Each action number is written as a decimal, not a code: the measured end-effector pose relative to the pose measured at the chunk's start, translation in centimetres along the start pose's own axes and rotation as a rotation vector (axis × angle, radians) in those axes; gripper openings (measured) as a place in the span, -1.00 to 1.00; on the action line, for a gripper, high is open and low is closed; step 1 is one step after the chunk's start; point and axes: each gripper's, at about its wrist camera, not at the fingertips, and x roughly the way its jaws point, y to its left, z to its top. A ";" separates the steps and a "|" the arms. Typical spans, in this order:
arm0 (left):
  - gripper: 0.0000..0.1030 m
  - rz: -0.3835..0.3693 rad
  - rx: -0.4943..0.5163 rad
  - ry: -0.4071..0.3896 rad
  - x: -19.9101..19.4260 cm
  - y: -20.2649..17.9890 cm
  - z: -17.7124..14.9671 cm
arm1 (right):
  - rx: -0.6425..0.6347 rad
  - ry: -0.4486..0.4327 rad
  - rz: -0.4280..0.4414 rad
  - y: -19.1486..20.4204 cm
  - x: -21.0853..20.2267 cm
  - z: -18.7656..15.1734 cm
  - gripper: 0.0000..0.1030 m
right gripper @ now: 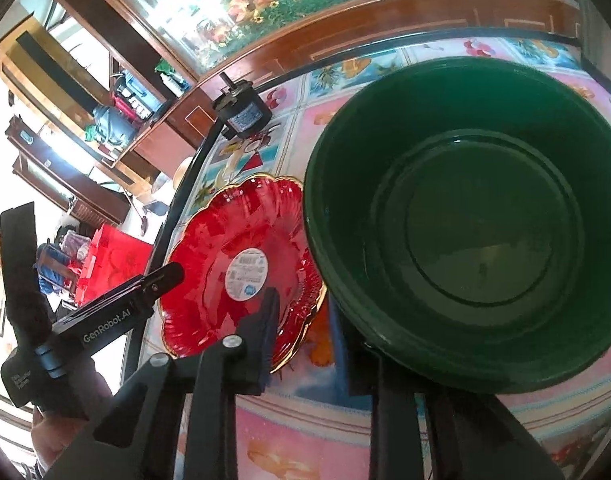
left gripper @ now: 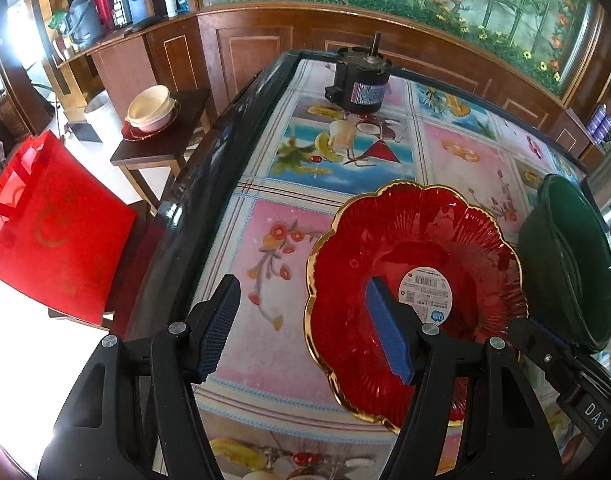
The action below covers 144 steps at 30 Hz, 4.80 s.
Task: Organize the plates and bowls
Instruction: 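Close the left gripper on the rim of the smaller red plate, then carry the smaller red plate with the left gripper over the large red plate, then lower the smaller plate onto the large red plate and open the left gripper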
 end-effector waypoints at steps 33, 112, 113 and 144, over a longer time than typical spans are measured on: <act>-0.66 -0.074 -0.007 -0.026 -7.1 1.0 -5.8 | -0.144 0.009 -0.018 2.8 -3.6 -3.1 -0.80; -0.65 -0.048 -0.050 -0.014 -16.9 4.0 -27.5 | -0.384 0.096 -0.026 6.4 -10.5 -21.0 -0.57; -0.64 -0.047 -0.049 -0.015 -16.8 4.0 -27.5 | -0.388 0.096 -0.031 6.5 -10.4 -21.0 -0.56; -0.50 0.042 -0.007 -0.078 -15.8 3.4 -27.2 | -0.461 0.232 0.038 8.3 -11.4 -21.6 0.10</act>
